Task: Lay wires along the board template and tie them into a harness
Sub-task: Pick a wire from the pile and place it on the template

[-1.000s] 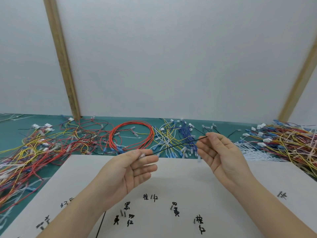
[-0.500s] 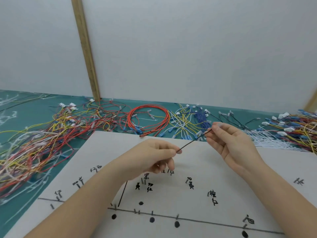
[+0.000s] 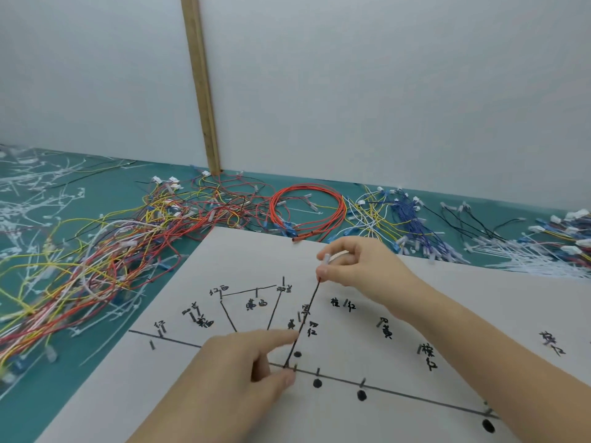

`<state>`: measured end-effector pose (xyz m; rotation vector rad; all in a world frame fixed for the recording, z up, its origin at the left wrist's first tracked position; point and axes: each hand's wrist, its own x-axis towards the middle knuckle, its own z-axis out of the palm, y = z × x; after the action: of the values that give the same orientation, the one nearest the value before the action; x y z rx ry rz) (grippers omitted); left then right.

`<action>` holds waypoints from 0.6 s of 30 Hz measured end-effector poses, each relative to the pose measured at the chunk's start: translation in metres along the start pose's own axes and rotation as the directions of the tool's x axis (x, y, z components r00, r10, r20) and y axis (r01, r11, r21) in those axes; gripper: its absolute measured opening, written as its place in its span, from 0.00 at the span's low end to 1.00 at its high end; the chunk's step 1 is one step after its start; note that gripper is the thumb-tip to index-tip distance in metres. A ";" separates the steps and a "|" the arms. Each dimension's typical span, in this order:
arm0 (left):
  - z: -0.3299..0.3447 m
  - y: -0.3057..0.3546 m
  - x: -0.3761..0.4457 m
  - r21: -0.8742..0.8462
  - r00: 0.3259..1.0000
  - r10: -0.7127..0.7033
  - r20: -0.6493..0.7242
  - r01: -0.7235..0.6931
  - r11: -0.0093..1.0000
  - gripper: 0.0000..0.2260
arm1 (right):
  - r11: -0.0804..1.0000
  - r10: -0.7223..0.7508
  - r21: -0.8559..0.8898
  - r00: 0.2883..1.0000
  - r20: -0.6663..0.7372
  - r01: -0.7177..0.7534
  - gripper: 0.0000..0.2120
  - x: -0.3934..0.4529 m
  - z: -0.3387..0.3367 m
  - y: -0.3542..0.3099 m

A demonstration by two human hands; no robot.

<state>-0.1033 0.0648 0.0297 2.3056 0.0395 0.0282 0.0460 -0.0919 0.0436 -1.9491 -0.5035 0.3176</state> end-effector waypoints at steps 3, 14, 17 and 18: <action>0.004 0.002 -0.008 0.089 0.998 -0.035 0.049 0.030 0.996 0.15 | 0.994 0.004 -0.109 0.998 0.063 0.003 0.06 0.003 0.012 0.002; 0.010 0.000 -0.021 0.350 0.994 -0.034 0.103 -0.005 0.937 0.18 | 0.955 -0.042 -0.288 0.995 0.093 0.067 0.08 -0.002 0.026 0.008; 0.011 0.002 -0.022 0.375 0.984 -0.044 0.171 -0.024 0.927 0.15 | 0.938 -0.064 -0.332 0.992 0.109 0.097 0.08 -0.003 0.028 0.009; 0.012 0.004 -0.024 0.378 0.983 -0.046 0.176 -0.025 0.926 0.15 | 0.935 -0.062 -0.342 0.992 0.109 0.096 0.07 -0.003 0.028 0.009</action>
<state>-0.1265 0.0527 0.0242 2.6859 -0.0405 -0.2147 0.0330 -0.0744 0.0237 -2.2548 -0.7401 0.2862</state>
